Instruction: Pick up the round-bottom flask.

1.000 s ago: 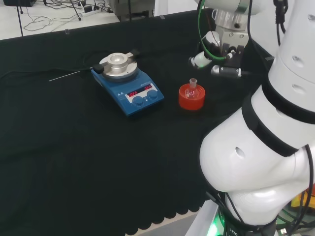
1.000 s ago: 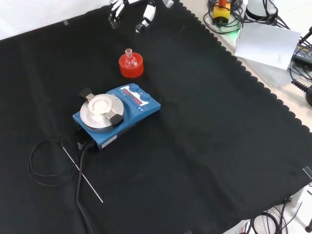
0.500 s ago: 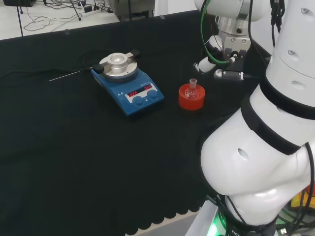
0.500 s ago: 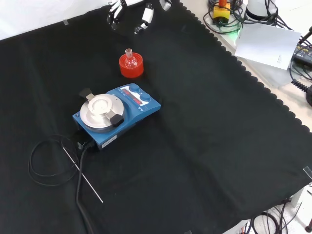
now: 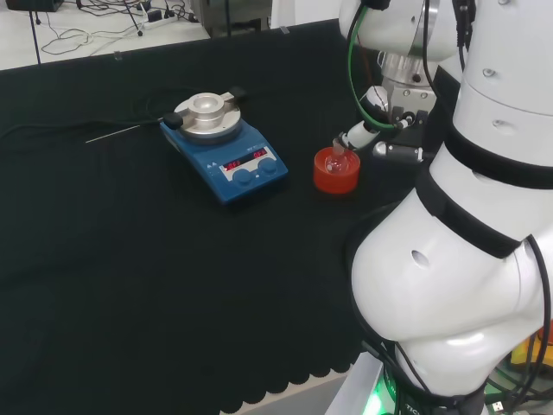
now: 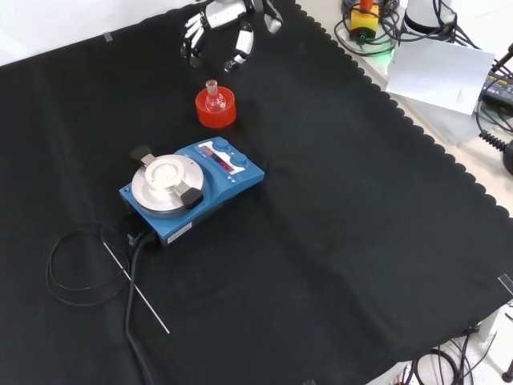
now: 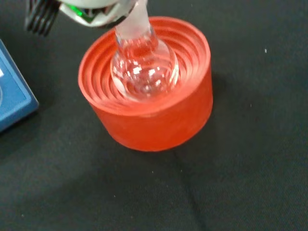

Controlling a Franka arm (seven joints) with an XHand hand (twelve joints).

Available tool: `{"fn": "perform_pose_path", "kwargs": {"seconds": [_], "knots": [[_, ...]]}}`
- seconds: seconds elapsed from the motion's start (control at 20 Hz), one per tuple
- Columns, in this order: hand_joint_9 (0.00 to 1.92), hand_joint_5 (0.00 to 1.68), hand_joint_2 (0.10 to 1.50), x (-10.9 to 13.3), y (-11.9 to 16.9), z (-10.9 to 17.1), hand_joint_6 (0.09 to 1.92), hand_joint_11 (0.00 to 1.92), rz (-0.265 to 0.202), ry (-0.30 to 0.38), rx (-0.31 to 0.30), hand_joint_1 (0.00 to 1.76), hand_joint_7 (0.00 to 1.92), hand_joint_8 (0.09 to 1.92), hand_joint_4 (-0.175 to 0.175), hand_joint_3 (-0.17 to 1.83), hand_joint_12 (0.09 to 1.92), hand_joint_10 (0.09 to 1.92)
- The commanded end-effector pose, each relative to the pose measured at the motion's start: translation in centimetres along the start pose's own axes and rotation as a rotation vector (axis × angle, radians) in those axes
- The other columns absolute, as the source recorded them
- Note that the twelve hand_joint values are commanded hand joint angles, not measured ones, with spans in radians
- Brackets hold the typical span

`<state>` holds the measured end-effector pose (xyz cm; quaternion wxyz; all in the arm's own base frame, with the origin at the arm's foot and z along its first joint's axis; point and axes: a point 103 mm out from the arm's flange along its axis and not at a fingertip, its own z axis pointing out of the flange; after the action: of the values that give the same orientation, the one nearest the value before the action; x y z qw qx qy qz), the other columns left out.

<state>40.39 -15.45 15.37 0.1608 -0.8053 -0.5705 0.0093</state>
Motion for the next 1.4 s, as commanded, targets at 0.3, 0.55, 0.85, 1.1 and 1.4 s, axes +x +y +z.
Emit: {"fn": "perform_pose_path", "kwargs": {"seconds": [0.3, 0.55, 0.85, 1.1, 1.4], "knots": [[0.43, 0.6, 0.65, 0.0, 0.6, 1.0, 0.55, 0.18, 0.011, 0.01, -0.031, 0.89, 0.28, 0.69, -0.051, 0.68, 1.39, 0.68], [0.45, 0.63, 0.64, 0.3, 0.9, 1.6, 0.58, 0.21, 0.009, 0.001, -0.029, 0.91, 0.29, 0.7, -0.051, 0.68, 1.38, 0.68], [0.46, 0.62, 0.63, 0.5, 1.5, 2.1, 0.62, 0.23, 0.013, 0.006, -0.04, 0.92, 0.3, 0.7, -0.051, 0.69, 1.37, 0.68], [0.47, 0.62, 0.62, 0.7, 1.8, 2.5, 0.65, 0.24, 0.015, -0.004, -0.046, 0.93, 0.3, 0.7, -0.051, 0.7, 1.37, 0.67], [0.47, 0.62, 0.61, 1.2, 2.3, 3.3, 0.66, 0.25, 0.007, -0.01, -0.048, 0.94, 0.31, 0.7, -0.051, 0.7, 1.37, 0.67]]}}
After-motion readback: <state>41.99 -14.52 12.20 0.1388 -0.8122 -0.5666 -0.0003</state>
